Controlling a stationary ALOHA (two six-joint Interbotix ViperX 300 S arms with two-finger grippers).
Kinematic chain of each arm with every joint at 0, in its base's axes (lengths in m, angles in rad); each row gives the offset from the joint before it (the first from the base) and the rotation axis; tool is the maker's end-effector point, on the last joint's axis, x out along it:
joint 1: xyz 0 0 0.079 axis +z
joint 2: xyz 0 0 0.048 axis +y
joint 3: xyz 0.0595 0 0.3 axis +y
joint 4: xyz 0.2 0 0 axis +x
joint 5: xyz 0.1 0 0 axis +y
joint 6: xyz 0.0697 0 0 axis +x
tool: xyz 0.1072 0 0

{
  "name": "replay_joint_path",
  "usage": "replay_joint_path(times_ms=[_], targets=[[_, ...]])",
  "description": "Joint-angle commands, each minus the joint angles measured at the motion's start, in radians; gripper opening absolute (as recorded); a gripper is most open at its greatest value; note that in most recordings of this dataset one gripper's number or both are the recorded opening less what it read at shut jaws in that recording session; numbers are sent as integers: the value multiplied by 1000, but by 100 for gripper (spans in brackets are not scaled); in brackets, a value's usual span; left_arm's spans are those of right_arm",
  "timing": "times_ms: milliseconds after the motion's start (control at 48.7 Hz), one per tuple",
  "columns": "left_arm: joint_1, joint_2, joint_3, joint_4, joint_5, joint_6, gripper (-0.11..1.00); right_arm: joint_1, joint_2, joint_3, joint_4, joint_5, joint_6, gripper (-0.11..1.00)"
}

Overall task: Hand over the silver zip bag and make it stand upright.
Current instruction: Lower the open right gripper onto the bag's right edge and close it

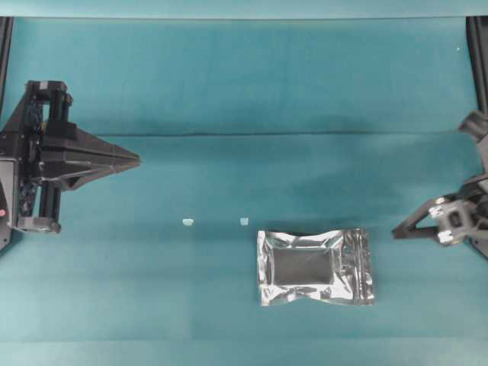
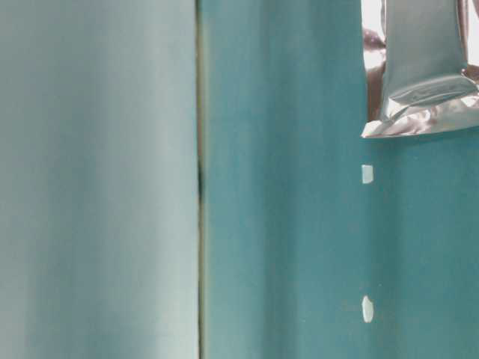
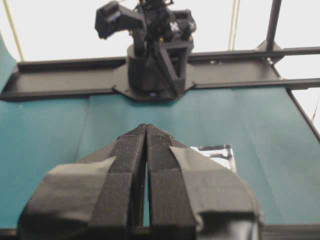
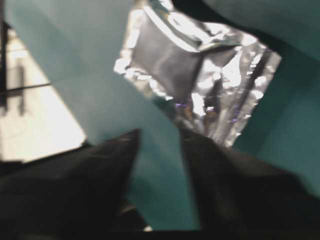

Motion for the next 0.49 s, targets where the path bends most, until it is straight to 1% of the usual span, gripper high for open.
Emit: replay_joint_path(times_ms=[0, 62, 103, 123, 205, 267, 370, 472], targets=[[-2, -3, -26, 3, 0, -2, -1, 9, 60, -6, 5, -28, 12, 68], [-2, -3, -26, 3, 3, -2, -1, 15, 104, -8, 9, -43, 15, 83], [-2, -3, -26, 3, 8, -2, -1, 21, 130, -3, 12, -57, 21, 89], [-2, -3, -26, 3, 9, -2, -1, 25, 143, -2, 14, -66, 26, 90], [0, -3, -26, 3, 18, -3, -1, 43, 187, 9, 15, -124, 46, 88], [-2, -3, -26, 3, 26, -3, -1, 60, 221, 28, 15, -204, 72, 85], [0, -3, -26, 3, 34, -3, -1, 94, 265, 58, 18, -318, 117, 85], [0, -3, -26, 3, 38, -3, -1, 127, 318, 77, 17, -397, 155, 85]])
